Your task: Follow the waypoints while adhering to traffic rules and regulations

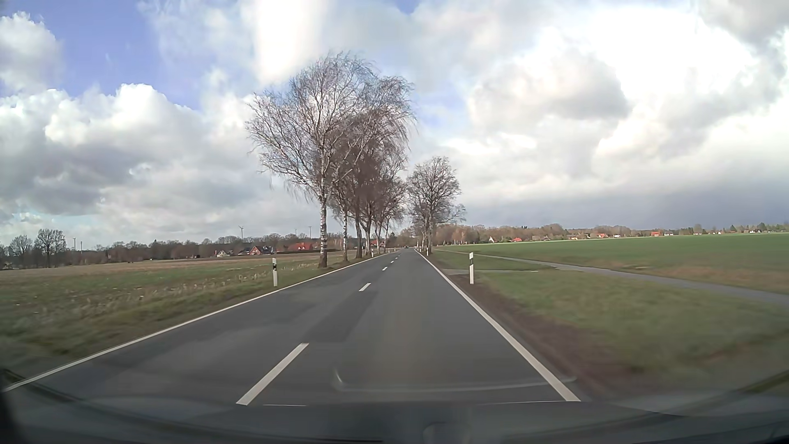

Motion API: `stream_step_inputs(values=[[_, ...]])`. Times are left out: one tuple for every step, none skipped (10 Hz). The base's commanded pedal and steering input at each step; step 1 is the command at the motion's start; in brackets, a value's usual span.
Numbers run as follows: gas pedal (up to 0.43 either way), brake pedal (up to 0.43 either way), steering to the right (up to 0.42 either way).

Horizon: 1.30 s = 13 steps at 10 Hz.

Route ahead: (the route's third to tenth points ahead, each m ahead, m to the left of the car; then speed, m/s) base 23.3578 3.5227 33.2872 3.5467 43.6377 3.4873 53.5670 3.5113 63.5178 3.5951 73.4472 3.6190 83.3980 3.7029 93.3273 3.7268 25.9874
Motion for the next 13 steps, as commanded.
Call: stream_step_inputs(values=[[0.228,0.0,-0.005],[0.228,0.0,-0.005],[0.228,0.0,-0.005],[0.228,0.0,-0.005],[0.228,0.0,-0.005],[0.228,0.0,-0.005],[0.228,0.0,-0.006],[0.228,0.0,-0.006],[0.228,0.0,-0.006],[0.228,0.0,-0.006],[0.22,0.0,-0.005],[0.197,0.0,-0.003],[0.138,0.0,-0.001]])
